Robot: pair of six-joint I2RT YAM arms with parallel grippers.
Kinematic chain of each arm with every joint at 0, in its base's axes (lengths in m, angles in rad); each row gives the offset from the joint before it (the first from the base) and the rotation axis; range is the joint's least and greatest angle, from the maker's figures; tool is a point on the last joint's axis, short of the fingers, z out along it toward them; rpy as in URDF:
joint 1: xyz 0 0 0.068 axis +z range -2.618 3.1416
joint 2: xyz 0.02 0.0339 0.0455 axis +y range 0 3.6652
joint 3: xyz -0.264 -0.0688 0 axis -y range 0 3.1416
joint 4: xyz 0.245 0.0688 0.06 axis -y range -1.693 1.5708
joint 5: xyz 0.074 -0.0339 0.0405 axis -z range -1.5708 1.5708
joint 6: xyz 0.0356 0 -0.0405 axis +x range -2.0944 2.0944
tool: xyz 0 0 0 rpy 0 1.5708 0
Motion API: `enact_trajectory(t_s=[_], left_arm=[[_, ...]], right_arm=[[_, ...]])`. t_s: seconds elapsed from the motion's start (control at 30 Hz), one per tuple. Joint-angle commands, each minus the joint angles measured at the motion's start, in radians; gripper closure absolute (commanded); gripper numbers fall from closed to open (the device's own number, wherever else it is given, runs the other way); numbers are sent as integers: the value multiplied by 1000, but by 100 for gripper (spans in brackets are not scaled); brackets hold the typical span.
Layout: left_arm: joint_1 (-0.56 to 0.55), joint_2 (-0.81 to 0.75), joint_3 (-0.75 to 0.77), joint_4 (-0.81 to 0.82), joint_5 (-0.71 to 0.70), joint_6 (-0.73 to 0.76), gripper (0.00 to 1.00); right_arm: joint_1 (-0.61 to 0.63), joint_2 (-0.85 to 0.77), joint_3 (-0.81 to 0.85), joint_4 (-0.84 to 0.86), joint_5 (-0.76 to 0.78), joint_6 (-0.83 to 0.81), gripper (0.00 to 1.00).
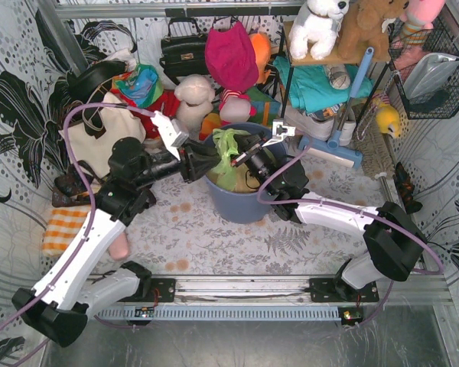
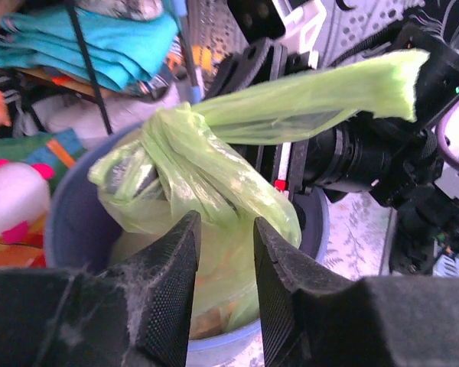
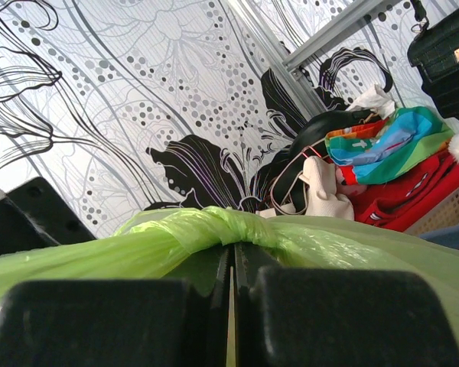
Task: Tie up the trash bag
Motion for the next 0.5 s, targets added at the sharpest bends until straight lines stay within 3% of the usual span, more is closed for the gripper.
enact_trajectory(t_s=[0.0,0.2,0.47], left_arm=[[-5,-38,7,54,-149,14,57],[-5,-43,-26,132,-304,-26,55],[3,2,-91,232,-273,-54,52]], right_arm=[[-3,-27,-2,71,-27,-5,100],[-3,-27,2,83,-38,-3,100],[-3,-38,6,78,-47,-7,100]])
